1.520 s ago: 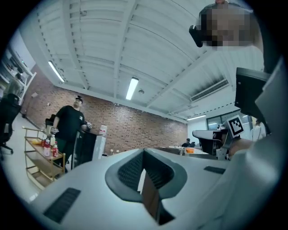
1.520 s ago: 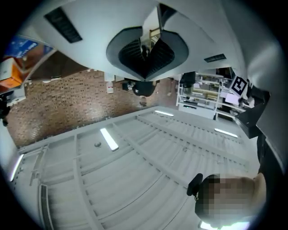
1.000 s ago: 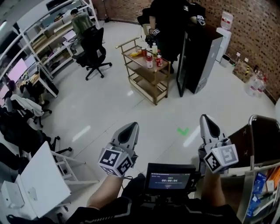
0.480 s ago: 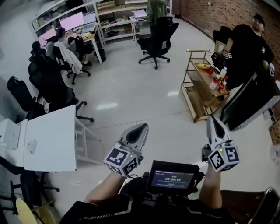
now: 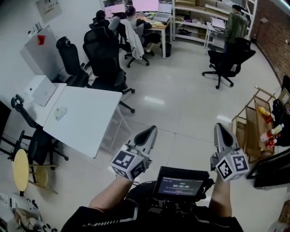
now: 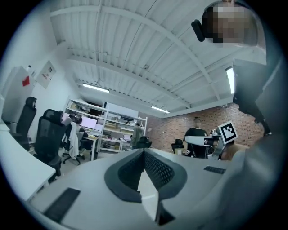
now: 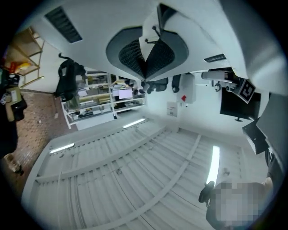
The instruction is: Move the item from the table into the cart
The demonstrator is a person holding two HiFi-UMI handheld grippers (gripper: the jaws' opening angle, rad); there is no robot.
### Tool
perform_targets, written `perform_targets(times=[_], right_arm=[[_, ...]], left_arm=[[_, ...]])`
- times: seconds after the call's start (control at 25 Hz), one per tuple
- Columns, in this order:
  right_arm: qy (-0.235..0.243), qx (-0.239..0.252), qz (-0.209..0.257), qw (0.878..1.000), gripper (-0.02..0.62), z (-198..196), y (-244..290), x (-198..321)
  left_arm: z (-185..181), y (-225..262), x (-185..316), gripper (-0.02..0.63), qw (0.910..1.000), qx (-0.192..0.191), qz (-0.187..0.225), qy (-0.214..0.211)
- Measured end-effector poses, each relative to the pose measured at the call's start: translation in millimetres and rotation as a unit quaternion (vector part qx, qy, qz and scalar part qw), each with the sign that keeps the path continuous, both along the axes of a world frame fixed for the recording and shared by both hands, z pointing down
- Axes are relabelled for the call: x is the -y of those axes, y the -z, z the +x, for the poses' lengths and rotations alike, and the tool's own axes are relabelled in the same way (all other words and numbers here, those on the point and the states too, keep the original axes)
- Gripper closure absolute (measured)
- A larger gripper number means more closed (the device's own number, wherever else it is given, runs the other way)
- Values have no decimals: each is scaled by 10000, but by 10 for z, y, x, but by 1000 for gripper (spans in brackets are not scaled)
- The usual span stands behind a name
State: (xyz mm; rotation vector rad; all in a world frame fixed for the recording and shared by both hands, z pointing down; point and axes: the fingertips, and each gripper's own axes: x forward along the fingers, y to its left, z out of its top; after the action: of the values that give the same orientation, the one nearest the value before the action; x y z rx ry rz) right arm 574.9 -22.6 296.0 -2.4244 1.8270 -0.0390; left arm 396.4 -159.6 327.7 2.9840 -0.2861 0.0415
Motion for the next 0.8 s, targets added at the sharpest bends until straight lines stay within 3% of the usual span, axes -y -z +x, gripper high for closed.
perform_targets(times=[0.12, 0.28, 0.64, 0.8], right_arm=[[714, -58, -30, 9974, 591, -107, -30, 892], [1497, -36, -131, 9886, 591, -483, -70, 2211], [2779, -260, -250, 9599, 591, -2304, -32, 5032], [3464, -307, -393, 9368, 591, -3067, -84, 6117]], left_arm=[[-247, 41, 642, 606, 9981, 18, 88, 616], [-883, 24, 1674, 606, 9888, 44, 4, 1495], [-3119, -14, 3916, 606, 9530, -101, -105, 3027], [-3782, -149, 4772, 606, 9350, -59, -364, 3528]])
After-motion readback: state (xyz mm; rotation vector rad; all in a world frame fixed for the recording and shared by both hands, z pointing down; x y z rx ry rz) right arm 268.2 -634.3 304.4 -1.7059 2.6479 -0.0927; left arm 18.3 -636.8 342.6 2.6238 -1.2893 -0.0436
